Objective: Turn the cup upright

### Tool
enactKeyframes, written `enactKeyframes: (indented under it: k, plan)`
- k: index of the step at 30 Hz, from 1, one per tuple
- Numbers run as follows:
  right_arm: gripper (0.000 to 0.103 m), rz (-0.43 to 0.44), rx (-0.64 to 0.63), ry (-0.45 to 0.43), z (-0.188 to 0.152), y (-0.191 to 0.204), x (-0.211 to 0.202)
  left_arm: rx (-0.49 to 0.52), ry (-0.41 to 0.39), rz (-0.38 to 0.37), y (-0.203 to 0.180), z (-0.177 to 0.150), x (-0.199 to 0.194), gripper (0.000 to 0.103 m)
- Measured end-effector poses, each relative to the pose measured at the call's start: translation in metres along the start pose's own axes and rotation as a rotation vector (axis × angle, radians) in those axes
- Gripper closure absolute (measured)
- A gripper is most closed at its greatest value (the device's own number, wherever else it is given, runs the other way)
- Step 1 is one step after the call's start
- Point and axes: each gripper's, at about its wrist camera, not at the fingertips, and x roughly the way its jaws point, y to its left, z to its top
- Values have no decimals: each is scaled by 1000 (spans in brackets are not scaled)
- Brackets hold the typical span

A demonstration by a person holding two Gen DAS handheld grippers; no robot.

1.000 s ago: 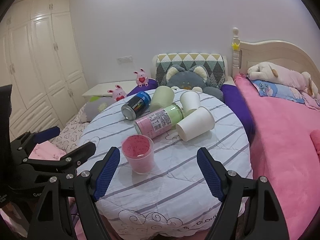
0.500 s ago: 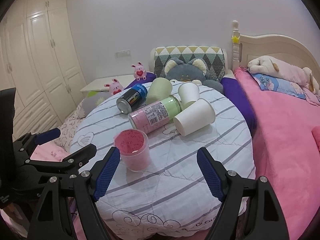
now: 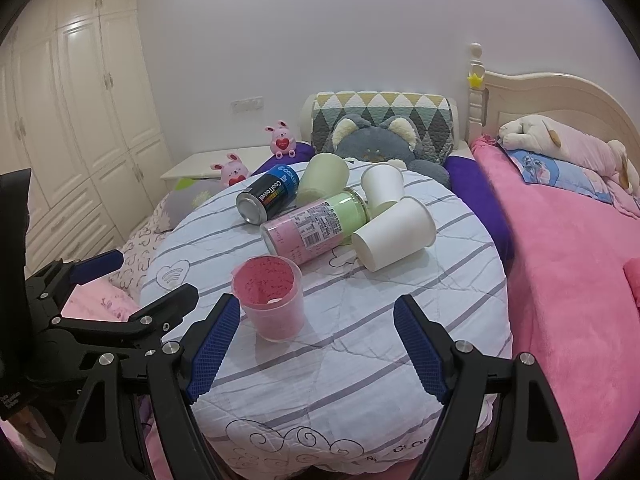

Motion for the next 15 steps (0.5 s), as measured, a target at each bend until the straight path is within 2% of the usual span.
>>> enactKeyframes:
  k: [9, 15]
  plan:
    - [22, 4, -15, 21, 1, 8, 9, -10, -1, 1, 15, -5, 3, 0]
    - [22, -4, -9, 24, 1, 10, 13, 13, -51, 36, 21, -10, 2, 0]
